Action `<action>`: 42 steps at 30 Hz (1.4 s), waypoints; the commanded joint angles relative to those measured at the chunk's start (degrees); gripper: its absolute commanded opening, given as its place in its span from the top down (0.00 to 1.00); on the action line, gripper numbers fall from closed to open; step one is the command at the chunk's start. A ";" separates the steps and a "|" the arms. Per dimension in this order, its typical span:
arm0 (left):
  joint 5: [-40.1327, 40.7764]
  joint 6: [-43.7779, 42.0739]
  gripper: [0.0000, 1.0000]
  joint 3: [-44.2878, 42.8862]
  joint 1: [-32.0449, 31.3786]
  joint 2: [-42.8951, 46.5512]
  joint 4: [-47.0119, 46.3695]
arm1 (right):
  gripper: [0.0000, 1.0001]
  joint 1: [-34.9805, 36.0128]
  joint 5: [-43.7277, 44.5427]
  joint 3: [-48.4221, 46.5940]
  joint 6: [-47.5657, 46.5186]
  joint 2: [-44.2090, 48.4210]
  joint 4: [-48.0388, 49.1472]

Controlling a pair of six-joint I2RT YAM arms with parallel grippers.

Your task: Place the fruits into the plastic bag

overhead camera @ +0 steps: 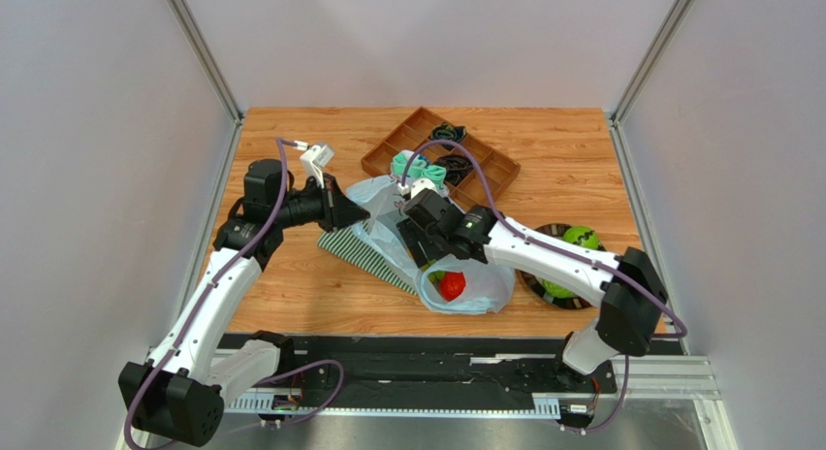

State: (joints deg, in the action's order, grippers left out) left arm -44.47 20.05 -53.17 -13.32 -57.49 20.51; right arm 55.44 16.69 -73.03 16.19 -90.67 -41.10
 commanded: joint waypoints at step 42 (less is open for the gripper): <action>0.35 -0.81 1.00 -0.62 0.93 0.01 -0.91 | 0.00 -54.11 -0.95 23.64 10.00 28.54 1.28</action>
State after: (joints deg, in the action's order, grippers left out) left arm -44.40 20.05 -53.17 -12.71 -57.49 20.49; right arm 5.39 18.50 -50.41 23.53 -61.84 -43.55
